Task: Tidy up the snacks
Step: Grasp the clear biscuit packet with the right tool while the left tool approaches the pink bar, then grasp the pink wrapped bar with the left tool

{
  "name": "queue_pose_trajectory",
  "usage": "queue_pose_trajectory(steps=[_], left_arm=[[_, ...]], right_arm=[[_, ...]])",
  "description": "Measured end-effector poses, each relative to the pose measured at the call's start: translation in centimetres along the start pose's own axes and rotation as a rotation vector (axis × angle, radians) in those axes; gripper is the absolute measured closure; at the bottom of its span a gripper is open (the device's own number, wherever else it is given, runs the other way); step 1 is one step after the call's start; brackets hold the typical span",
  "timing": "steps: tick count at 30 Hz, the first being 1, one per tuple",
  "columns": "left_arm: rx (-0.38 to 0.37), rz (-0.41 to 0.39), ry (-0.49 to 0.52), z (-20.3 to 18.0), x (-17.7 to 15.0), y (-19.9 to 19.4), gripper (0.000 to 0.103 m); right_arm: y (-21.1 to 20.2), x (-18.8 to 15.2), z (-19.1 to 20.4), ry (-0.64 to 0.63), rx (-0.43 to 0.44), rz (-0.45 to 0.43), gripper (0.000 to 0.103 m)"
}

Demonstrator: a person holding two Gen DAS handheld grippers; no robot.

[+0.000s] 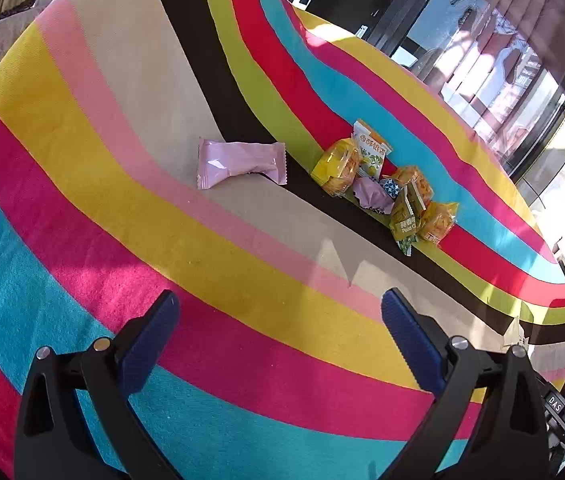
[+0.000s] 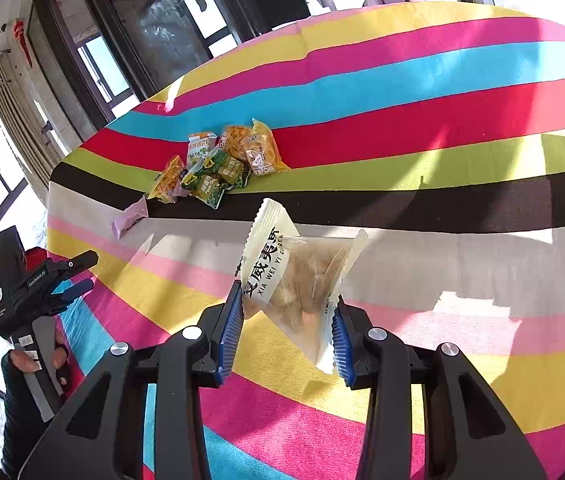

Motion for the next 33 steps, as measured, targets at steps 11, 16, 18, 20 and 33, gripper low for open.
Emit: queue_pose_trajectory(steps=[11, 16, 18, 20, 33], left_arm=[[0.193, 0.062, 0.195, -0.1, 5.0, 3.1, 0.002], [0.23, 0.037, 0.001, 0.6, 7.7, 4.9, 0.002], [0.318, -0.022, 0.097, -1.1, 8.9, 5.2, 0.002], [0.381, 0.002, 0.226, -2.6, 9.7, 6.4, 0.002], [0.207, 0.29, 0.488, -1.0, 8.1, 8.0, 0.046]], right_arm=[[-0.1, 0.0, -0.6, 0.026, 0.023, 0.012, 0.063], [0.1, -0.1, -0.5, 0.023, 0.023, 0.02, 0.062], [0.1, -0.1, -0.5, 0.027, 0.026, 0.023, 0.062], [0.1, -0.2, -0.7, 0.037, 0.033, 0.026, 0.062], [0.3, -0.3, -0.3, 0.021, 0.019, 0.037, 0.06]])
Point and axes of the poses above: each gripper's, at about its wrist camera, not at the fingertips, and y roughly the way its jaws point, z to its left, x to its top, the point moved 4 cm from there along y, roughly the way its jaws point, and after that the axes turned 4 degrees about z, right-handed, at the moved point
